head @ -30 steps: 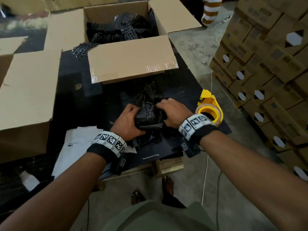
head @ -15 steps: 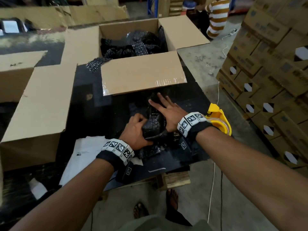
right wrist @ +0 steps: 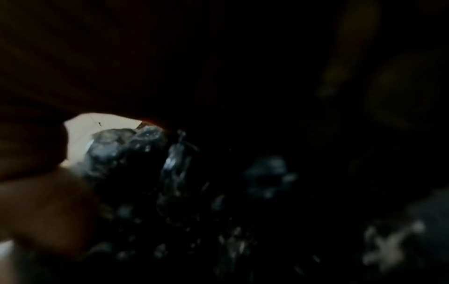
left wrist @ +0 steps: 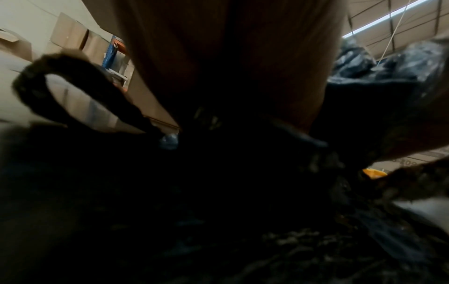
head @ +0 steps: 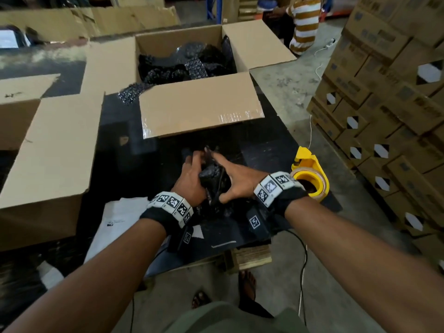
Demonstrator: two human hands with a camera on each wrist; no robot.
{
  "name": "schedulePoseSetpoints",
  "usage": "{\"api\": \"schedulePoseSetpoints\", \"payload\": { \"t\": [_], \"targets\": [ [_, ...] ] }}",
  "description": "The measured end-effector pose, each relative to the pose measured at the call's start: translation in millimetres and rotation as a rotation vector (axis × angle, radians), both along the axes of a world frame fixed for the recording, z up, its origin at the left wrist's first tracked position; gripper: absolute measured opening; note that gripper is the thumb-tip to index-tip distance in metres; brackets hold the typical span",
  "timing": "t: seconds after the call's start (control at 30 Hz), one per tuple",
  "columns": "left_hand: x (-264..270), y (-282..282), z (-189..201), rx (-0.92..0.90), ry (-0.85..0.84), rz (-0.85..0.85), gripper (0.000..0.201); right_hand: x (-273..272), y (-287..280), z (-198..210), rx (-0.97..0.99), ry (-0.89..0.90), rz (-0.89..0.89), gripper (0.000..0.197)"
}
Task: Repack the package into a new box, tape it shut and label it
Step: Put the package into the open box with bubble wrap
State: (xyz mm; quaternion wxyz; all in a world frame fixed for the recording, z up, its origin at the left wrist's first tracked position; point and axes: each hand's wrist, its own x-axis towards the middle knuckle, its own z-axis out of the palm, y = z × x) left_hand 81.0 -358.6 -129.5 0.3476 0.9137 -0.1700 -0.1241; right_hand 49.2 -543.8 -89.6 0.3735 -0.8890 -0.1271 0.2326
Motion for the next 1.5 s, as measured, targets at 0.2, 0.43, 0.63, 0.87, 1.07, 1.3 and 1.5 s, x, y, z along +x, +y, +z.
{"api": "schedulePoseSetpoints", "payload": {
  "t": [0.2,0.43,0.63,0.87,1.07,1.3,1.5],
  "targets": [
    [8.1,4.5,2.2,-0.069,0.067,-0.051,0.070,-8.9,18.8,-15.1,-0.111,-0.213,0.044,0.136],
    [8.2,34.6,16.3,-0.256,0.248,-0.011,0.095,-23.5,31.5,0.5,-0.271,-0.317,-0.016,0.046],
    [-15.3,49.2,18.9,0.105,0.003,0.138,0.061,-14.2,32.6,-13.2,-0.368,-0.297,-0.104,0.070],
    [-18.8,23.1,-3.4,0.051,-0.097,0.011,0.044,-9.2,10.1,-7.3,0.129,-0.087,0.000,0.119],
    [-11.6,21.7,2.3,-0.091,0.002,-0.103,0.067,-7.3,22.2,-9.3,-0.041,-0.043,-0.007,0.090],
    [-3.6,63.9,11.7,-0.343,0.355,0.005,0.054,-7.4,34.4,-16.5,-0.391,-0.138,0.077,0.098],
    [-11.9,53.6,17.1,-0.316,0.418,0.203,0.043,-9.0,57.4,-33.6,-0.528,-0.151,0.059,0.109]
  ]
}}
